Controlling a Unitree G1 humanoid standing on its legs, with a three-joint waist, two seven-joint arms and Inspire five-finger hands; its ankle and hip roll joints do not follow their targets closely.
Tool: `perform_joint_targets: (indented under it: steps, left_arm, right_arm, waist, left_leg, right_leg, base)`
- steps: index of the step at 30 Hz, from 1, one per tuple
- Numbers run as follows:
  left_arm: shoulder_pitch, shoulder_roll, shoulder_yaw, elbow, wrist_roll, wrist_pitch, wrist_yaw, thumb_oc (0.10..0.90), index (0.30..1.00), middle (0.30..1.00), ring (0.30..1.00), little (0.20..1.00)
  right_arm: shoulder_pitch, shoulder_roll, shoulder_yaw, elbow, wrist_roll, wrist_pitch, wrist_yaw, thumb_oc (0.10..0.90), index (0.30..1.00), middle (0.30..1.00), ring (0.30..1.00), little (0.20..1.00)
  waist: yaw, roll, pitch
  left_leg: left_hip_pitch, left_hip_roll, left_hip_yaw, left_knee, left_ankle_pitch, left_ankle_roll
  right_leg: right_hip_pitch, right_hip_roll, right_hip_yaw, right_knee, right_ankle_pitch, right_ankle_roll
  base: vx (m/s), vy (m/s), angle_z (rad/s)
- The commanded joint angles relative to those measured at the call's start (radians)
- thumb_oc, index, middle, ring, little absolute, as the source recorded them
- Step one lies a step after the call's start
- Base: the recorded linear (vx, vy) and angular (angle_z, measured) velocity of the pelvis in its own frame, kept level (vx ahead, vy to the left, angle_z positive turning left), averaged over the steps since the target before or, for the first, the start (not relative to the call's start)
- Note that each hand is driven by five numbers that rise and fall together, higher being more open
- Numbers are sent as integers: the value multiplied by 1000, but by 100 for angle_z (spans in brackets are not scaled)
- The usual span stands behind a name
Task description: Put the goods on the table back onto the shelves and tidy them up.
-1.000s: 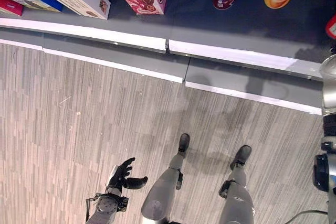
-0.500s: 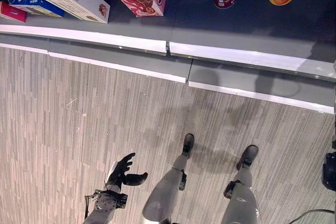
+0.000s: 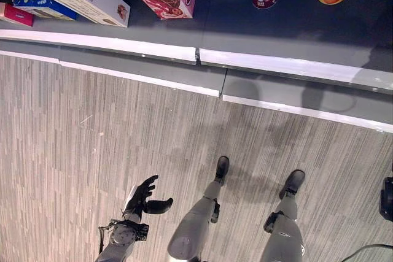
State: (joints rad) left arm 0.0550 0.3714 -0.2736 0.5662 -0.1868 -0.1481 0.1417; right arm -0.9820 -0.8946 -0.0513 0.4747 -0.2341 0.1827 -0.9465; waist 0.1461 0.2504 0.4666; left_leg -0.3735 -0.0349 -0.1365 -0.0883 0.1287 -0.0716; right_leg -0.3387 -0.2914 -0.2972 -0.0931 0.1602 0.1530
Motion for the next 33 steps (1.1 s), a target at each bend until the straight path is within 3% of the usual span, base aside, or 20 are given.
perform_joint_targets:
  steps: [1,7,10,17,33]
  left_arm:
    - [23,98,-54,-12,16,-5,25,800,900,900,900,900]
    - [16,102,-57,-15,14,2,31,800,900,900,900,900]
    - [8,94,-54,-6,4,9,37,800,900,900,900,900]
    - [9,81,-50,-2,6,15,39,800,900,900,900,900]
    - [10,94,-48,-12,12,21,23,800,900,900,900,900]
  right_arm:
    - [-74,-160,21,-46,-29,-45,-90,800,900,900,900,900]
    - [-16,-92,-36,-77,23,-70,-105,800,900,900,900,900]
    - [32,-19,-72,-103,61,-101,-98,800,900,900,900,900]
    - [116,51,-114,-137,58,-105,-95,800,900,900,900,900]
    - [106,86,-2,-13,184,-190,64,800,900,900,900,900]
  waist:
    - [-4,33,-40]
    - [-20,20,-35]
    - [-31,12,-29]
    - [-43,12,-21]
    - [-57,2,-7]
  left_leg:
    - [28,72,-24,10,-67,-53]
    - [24,73,-13,34,-73,-53]
    - [22,77,-3,36,-76,-55]
    - [27,84,9,31,-73,-57]
    - [49,98,30,12,-60,-61]
  right_leg:
    - [-97,-64,124,154,-54,75]
    - [-87,-63,132,142,-38,76]
    - [-86,-62,129,129,-26,78]
    - [-85,-59,131,129,-24,76]
    - [-82,-48,139,126,-18,72]
  base:
    - [-26,-4,8]
    - [-38,4,6]
    - [-46,6,5]
    - [-3,1,0]
    - [-4,2,-3]
